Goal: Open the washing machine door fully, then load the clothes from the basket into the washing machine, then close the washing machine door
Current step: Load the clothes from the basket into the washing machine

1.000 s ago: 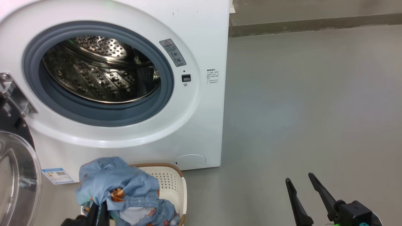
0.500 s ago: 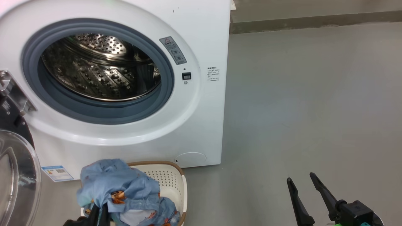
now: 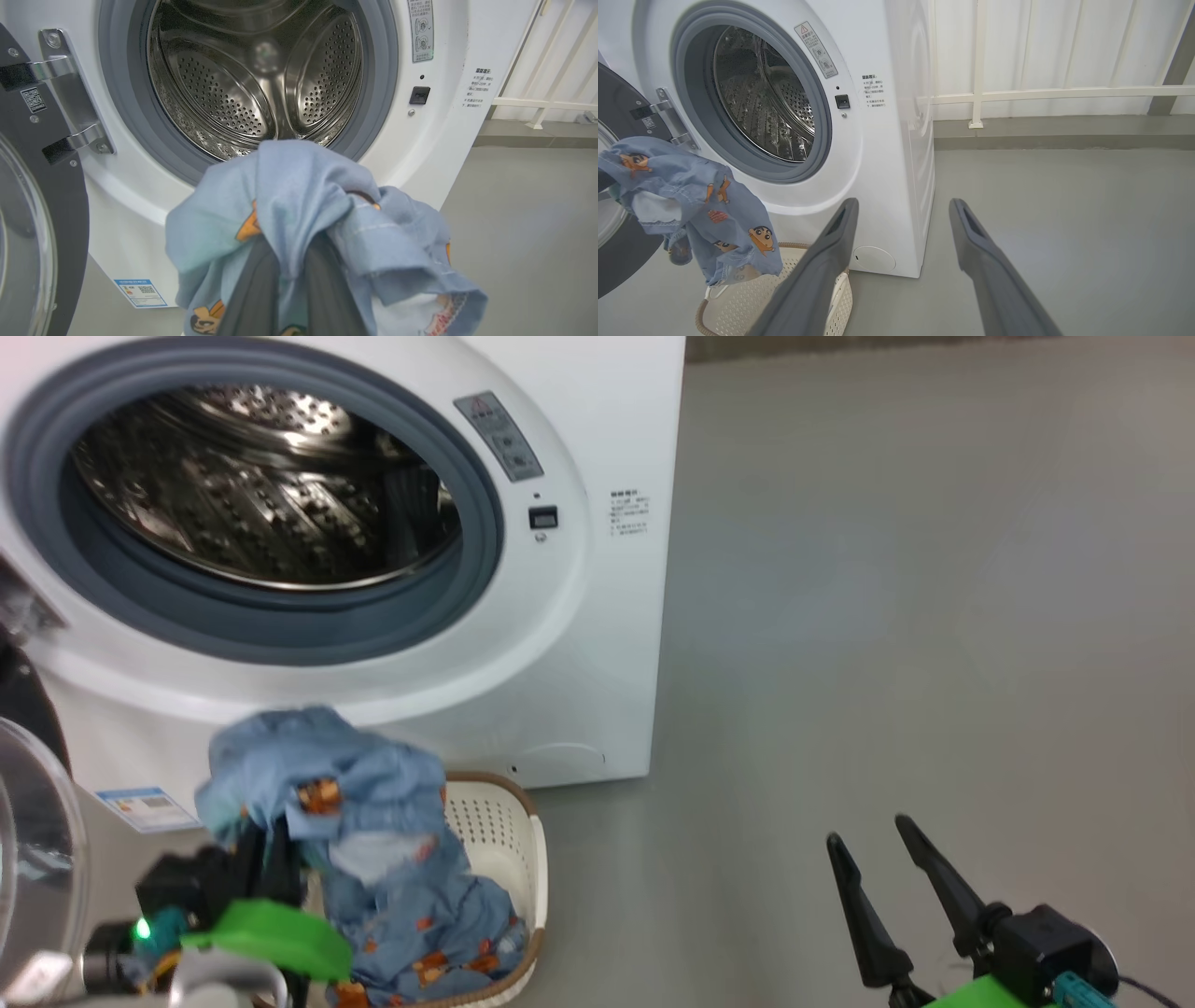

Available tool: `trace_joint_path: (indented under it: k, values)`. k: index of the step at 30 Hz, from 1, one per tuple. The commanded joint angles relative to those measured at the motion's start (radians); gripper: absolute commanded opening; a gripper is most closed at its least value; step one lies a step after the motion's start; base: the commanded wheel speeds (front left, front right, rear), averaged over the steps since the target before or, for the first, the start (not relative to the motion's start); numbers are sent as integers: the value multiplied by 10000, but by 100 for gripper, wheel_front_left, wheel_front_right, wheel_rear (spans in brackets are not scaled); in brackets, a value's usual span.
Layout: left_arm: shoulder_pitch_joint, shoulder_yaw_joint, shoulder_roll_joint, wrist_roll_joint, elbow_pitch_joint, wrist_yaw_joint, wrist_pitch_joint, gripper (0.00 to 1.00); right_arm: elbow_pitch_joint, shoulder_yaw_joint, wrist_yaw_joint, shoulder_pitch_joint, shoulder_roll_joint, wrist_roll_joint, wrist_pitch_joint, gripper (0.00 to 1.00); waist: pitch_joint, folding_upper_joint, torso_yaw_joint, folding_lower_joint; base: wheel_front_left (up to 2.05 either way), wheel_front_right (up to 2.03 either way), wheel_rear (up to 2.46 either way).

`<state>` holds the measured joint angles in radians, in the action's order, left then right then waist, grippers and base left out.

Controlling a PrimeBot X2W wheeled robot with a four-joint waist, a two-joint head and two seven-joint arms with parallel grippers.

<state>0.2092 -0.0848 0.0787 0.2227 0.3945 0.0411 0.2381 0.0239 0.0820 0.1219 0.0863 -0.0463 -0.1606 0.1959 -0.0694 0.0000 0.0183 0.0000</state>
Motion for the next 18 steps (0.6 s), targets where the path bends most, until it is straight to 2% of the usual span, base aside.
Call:
trace_joint_path:
  k: [1,9,18]
  values:
    - [673,390,255,95,-62,98,-2,0,316,297,88,-500,-39,-73,133,100,-595,0,240,0,0,0,0]
    - [3471,616,691,706,1597,504,-392,0,177,574,88,-1281,-39,-188,388,100,-2132,0,605,0,0,0,0]
    - [7039,517,1645,1258,3126,817,-1364,0,43,1044,88,-2427,-39,-408,613,100,-4034,0,1089,0,0,0,0]
